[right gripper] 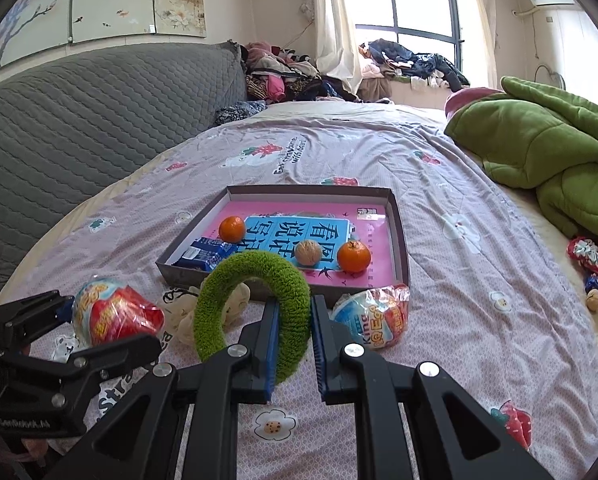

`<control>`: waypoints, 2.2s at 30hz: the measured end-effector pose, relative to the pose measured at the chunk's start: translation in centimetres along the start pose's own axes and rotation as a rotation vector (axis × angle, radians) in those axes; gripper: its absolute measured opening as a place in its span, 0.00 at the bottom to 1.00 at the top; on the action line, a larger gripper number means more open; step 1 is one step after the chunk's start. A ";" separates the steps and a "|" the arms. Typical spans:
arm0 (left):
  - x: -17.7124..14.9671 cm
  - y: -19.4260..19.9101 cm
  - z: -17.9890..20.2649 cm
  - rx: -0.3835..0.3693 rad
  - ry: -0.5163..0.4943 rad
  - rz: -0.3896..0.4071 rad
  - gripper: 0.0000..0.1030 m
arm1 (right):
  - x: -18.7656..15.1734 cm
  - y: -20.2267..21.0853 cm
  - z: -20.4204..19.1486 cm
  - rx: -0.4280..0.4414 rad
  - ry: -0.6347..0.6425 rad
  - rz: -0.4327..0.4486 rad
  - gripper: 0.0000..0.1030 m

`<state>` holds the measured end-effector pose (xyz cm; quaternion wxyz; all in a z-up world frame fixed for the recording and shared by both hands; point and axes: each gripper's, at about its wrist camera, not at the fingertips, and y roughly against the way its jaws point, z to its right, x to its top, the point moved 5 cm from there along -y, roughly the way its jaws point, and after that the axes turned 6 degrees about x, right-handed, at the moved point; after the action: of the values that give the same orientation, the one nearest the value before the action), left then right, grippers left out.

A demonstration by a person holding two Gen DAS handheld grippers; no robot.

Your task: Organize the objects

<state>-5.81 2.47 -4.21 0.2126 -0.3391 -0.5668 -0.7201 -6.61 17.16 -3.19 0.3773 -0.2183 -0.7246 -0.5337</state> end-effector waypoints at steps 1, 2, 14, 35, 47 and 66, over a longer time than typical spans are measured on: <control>0.2 0.0 -0.1 0.003 0.001 0.004 0.69 | 0.1 0.0 -0.1 0.000 0.002 0.002 0.15; 0.4 0.0 -0.3 0.010 0.004 0.008 0.69 | 0.3 0.1 -0.1 0.000 0.005 0.006 0.15; 3.8 0.5 -1.2 0.033 0.005 0.054 0.69 | 3.3 0.8 -0.4 -0.004 0.042 0.057 0.15; 9.4 -2.2 -2.4 0.091 0.012 0.091 0.69 | 9.4 -1.2 2.8 -0.037 0.063 0.121 0.15; 12.9 -5.6 -2.8 0.156 -0.009 0.106 0.69 | 11.2 -4.7 4.5 -0.038 0.069 0.104 0.15; 14.5 -11.6 -3.9 0.206 0.003 0.059 0.69 | 12.4 -9.4 7.0 -0.042 0.045 0.083 0.15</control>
<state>-24.60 2.99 -1.91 0.2681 -0.3308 -0.6275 -0.6518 -23.24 19.54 -0.25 0.4108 -0.2439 -0.6950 -0.5374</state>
